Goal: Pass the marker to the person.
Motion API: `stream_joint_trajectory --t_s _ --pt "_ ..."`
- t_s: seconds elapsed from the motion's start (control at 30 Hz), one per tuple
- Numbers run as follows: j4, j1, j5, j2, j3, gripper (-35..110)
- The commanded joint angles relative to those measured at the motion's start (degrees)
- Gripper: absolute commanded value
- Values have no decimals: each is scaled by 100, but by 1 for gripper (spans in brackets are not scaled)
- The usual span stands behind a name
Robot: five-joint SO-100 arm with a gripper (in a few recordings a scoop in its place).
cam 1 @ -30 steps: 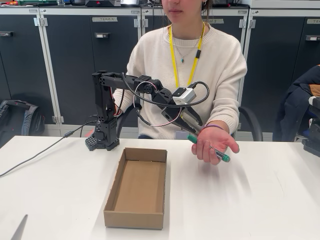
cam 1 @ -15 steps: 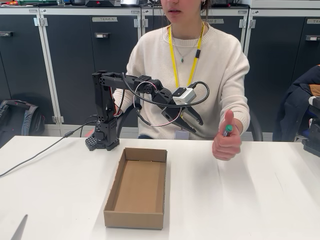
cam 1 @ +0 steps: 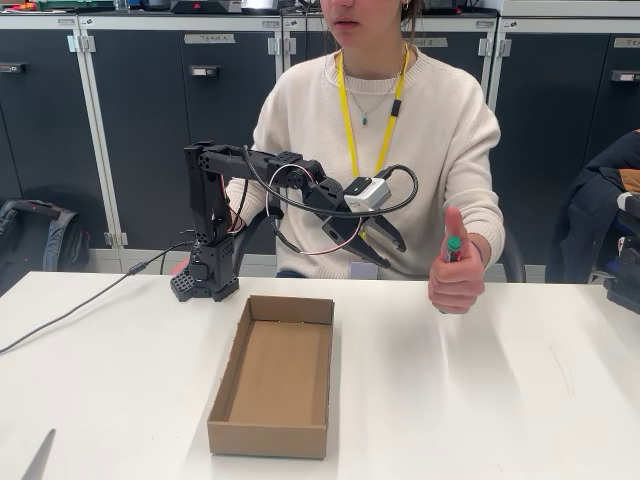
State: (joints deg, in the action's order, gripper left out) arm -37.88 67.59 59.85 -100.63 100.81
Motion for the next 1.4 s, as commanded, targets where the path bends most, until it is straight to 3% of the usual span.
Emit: stream_joint_trajectory --t_s 0.0,1.37 --pt "97 -26 -18 -369 -149 21" --pt "264 -62 53 -334 35 22"
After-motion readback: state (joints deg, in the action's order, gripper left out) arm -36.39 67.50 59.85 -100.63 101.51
